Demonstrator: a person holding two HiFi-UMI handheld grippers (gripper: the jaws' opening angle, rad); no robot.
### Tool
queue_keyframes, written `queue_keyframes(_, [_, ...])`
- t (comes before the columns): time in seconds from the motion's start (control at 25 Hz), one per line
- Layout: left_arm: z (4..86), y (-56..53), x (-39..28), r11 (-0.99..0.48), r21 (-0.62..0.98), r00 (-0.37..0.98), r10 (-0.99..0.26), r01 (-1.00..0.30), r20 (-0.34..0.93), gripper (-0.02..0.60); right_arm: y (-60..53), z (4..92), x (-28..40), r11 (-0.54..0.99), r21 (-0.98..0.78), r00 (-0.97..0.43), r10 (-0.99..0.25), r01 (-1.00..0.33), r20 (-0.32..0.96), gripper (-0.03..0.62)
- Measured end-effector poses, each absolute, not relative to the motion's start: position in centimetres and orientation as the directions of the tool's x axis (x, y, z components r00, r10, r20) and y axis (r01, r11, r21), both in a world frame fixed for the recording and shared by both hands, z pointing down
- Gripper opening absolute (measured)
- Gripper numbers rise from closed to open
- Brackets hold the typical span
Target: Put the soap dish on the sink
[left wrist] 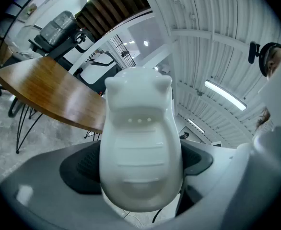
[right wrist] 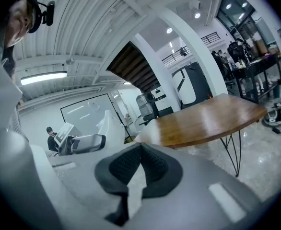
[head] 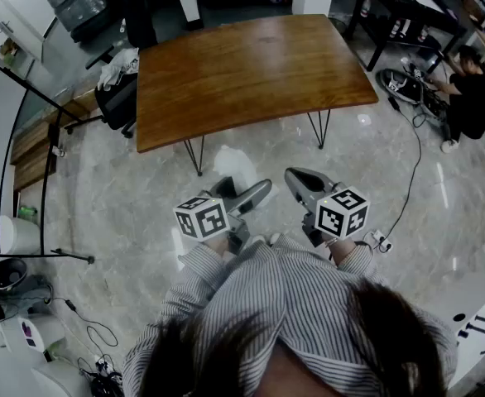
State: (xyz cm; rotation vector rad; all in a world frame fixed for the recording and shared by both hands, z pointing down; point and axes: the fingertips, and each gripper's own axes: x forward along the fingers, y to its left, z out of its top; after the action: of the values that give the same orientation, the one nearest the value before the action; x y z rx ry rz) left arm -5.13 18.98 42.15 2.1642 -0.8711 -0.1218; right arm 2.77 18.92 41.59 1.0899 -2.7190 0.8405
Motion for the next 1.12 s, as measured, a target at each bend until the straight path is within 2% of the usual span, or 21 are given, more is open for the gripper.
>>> queue_keyframes(0.8, [43.4, 19.1, -4.4, -0.441, 0.701, 0.762, -0.606, -0.560, 0.227, 0.469, 18.9, 42.1, 2.8, 0.604, -0.425, -0.734, -0.616, -0.674, 0.287, 0.002])
queue_keyframes(1.12, [43.8, 18.1, -2.9, -0.427, 0.693, 0.747, -0.616, -0.582, 0.248, 0.469, 18.0, 41.0, 4.4, 0.626, -0.499, -0.780, -0.598, -0.599, 0.185, 0.002])
